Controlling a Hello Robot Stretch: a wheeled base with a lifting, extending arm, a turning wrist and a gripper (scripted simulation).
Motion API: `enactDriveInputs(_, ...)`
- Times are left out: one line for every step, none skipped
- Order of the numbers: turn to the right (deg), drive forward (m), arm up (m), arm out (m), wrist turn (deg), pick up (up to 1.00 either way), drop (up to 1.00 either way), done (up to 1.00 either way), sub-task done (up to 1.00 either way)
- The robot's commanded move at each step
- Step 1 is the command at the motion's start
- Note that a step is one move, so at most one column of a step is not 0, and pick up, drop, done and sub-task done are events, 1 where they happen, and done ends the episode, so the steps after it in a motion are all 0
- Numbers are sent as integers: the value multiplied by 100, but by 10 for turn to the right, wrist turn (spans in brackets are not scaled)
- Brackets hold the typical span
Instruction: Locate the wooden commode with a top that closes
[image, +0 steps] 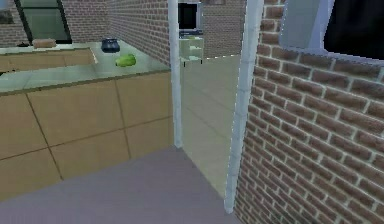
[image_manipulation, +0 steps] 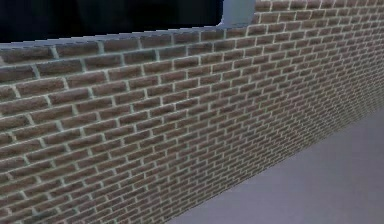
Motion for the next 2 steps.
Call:
enactDriveInputs(-270, 0, 0, 0, 0, 0, 0, 0, 0)
enactDriveInputs(0, 70, 0, 0, 0, 0, 0, 0, 0)
